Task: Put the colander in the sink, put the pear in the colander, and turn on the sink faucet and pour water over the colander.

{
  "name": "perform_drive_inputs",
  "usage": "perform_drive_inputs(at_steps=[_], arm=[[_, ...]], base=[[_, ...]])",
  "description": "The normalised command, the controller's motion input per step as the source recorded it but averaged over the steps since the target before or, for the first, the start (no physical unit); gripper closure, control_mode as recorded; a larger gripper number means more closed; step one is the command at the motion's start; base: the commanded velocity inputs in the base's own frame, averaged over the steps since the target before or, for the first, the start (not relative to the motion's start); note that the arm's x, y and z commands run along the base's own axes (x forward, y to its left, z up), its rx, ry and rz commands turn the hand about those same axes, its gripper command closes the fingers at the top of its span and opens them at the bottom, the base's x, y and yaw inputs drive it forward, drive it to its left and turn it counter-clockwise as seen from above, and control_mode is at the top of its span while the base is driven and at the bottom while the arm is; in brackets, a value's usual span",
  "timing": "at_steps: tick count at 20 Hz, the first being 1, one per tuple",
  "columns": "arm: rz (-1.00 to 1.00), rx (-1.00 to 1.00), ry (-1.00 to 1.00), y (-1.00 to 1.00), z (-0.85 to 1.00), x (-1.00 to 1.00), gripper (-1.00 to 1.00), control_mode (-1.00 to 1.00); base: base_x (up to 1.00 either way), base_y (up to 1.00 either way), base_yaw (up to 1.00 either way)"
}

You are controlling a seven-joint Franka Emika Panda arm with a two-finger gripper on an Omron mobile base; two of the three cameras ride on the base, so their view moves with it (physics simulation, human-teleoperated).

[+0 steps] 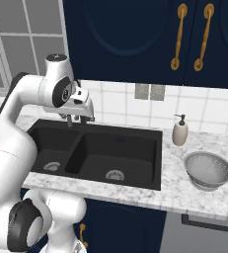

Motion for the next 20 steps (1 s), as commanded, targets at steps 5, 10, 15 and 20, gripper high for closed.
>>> perform_drive_inputs(at_steps=[5,10,15,20], arm=[[0.00,0.00,0.01,-0.06,-0.04,-0.07,-1.00,-1.00],[-0.03,0.00,0.00,-0.90,-0.17,-0.25,-1.00,-1.00],[-0.14,-0.01,0.04,-1.00,-0.19,-0.19,-1.00,-1.00],[-0.20,0.00,0.05,-0.95,-0.20,0.00,-1.00,-1.00]], base=[[0.00,0.00,0.00],[0.00,0.00,0.00],[0.00,0.00,0.00],[0.00,0.00,0.00]])
